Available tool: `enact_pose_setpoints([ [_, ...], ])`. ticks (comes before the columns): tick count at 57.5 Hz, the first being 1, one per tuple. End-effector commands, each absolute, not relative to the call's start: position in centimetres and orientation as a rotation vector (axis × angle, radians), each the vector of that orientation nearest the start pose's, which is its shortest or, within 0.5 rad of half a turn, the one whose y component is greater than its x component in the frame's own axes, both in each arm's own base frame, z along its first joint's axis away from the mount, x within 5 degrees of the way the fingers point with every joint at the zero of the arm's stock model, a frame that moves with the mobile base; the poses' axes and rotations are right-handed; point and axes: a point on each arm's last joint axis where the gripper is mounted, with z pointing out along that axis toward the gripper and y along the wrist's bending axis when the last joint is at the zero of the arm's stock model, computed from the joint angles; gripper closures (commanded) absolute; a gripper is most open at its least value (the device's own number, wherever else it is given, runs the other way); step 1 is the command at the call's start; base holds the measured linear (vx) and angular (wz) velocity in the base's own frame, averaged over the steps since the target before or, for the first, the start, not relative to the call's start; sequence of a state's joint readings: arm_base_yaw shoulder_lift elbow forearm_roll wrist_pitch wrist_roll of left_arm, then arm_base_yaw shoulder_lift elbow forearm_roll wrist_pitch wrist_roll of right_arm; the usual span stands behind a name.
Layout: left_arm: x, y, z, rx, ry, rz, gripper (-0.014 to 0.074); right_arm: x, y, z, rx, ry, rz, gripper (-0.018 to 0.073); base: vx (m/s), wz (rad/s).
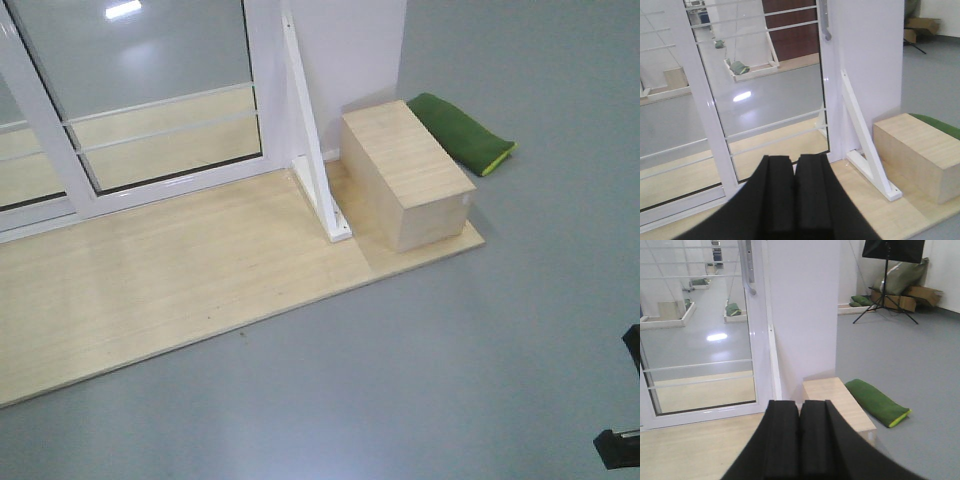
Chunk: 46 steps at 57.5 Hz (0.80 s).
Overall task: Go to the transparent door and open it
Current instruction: 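Drive forward and turn to face the white-framed glass door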
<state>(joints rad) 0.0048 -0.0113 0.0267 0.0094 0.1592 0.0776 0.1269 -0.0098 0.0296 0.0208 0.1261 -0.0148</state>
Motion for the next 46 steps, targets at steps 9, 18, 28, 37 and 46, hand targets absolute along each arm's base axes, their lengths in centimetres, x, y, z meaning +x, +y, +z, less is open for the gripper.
enact_pose_setpoints([
  [9,5.69,0.01,18.86,0.061,1.590,0.062,0.0593,5.63,0.69,19.58,-0.092,1.545,0.100,0.0562,0.56,0.38],
  [18,5.69,0.01,18.86,0.061,1.590,0.062,0.0593,5.63,0.69,19.58,-0.092,1.545,0.100,0.0562,0.56,0.40],
  [28,5.69,0.01,18.86,0.061,1.590,0.062,0.0593,5.63,0.69,19.58,-0.092,1.545,0.100,0.0562,0.54,0.31],
  [37,5.69,0.01,18.86,0.061,1.590,0.062,0.0593,5.63,0.69,19.58,-0.092,1.545,0.100,0.0562,0.51,0.20],
  [46,5.69,0.01,18.86,0.061,1.590,0.062,0.0593,5.63,0.69,19.58,-0.092,1.545,0.100,0.0562,0.48,0.12],
])
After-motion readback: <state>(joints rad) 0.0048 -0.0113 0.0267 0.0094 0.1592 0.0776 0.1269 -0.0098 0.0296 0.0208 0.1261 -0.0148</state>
